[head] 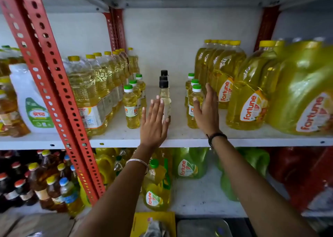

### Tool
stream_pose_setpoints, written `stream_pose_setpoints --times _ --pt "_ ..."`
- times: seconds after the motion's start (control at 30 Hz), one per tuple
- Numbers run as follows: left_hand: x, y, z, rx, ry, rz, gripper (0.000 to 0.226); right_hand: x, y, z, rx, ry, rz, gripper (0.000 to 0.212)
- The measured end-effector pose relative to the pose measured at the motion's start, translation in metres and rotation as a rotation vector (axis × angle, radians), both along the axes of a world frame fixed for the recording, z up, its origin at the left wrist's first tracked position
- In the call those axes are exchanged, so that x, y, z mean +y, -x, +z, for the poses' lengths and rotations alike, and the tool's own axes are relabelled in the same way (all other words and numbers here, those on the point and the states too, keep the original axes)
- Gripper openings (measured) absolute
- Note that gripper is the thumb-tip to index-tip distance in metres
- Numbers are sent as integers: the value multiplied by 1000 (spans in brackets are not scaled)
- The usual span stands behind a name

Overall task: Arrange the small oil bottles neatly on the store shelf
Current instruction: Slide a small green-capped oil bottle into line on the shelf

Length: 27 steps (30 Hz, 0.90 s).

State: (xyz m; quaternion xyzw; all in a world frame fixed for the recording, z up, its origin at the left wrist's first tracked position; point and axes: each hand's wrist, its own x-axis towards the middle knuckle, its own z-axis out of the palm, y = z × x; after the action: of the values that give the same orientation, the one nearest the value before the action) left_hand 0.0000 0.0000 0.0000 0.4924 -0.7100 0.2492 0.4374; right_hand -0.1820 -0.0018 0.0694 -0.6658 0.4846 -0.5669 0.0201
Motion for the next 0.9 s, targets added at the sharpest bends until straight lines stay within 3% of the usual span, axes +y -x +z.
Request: stream_pose_setpoints --times 0.13,0.33,0.9 --pt "-6 -7 -6 48 -69 60 59 -21 2 8 -157 -157 118 51" --pt "-8 -7 -9 33 -56 69 59 -34 3 11 -306 -206 142 38" --pt "-4 -4 -8 24 -127 84 59 -38 8 25 -420 -333 122 40"
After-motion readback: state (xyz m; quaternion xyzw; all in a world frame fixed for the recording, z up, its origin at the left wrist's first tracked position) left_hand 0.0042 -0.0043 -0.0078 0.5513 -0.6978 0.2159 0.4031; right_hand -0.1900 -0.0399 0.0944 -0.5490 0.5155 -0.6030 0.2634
